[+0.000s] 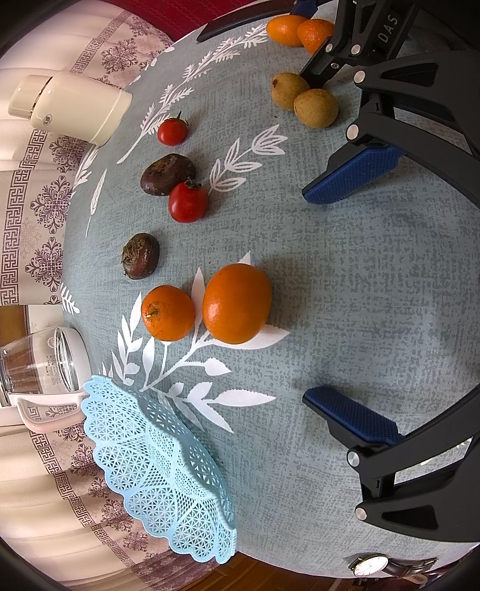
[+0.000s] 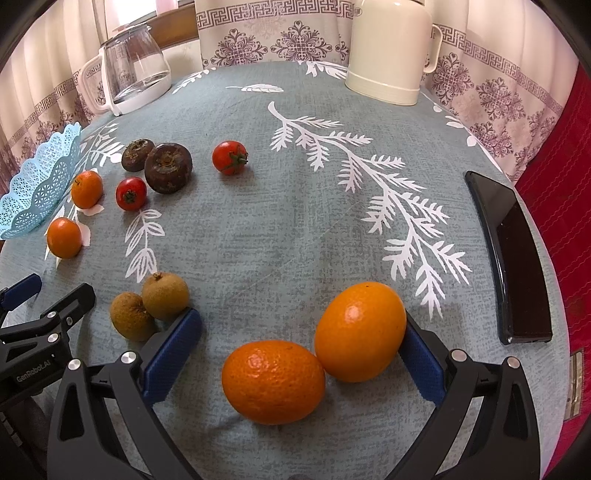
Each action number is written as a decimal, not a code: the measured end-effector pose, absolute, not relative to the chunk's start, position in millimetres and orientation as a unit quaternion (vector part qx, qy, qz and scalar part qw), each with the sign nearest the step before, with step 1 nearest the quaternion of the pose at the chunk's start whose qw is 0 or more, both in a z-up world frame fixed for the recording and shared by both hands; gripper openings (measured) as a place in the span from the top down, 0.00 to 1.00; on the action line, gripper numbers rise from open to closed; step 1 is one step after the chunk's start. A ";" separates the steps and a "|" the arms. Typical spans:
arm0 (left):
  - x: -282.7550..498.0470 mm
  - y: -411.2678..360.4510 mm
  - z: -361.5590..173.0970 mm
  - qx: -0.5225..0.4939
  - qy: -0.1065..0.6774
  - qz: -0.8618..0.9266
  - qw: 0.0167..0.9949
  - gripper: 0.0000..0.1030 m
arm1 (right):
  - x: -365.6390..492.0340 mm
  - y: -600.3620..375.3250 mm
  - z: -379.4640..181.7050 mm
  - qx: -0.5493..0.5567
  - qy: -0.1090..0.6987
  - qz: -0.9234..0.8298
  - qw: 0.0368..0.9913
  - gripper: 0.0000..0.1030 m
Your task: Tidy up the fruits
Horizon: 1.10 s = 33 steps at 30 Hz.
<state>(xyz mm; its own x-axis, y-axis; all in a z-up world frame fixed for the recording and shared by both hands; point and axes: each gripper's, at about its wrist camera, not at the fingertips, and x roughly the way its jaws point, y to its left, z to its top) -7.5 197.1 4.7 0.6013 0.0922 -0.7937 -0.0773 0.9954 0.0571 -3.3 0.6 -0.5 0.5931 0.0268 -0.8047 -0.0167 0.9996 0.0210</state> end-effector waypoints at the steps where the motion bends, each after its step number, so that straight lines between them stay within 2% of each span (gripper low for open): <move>1: -8.0 197.5 4.6 0.009 0.444 0.048 0.895 0.02 | -3.3 0.7 -0.5 0.006 0.451 0.012 0.892 0.05; 15: -8.6 199.7 10.9 0.001 0.444 0.029 0.896 0.02 | -5.8 -2.5 3.0 0.010 0.447 0.005 0.895 0.05; 21: -20.1 207.1 36.0 0.019 0.392 0.037 0.919 0.02 | -15.4 -18.6 26.0 0.074 0.411 0.039 0.908 0.05; 33: -24.9 241.6 64.6 -0.018 0.351 0.002 0.936 0.02 | -38.1 -0.6 70.0 0.065 0.332 0.086 0.937 0.05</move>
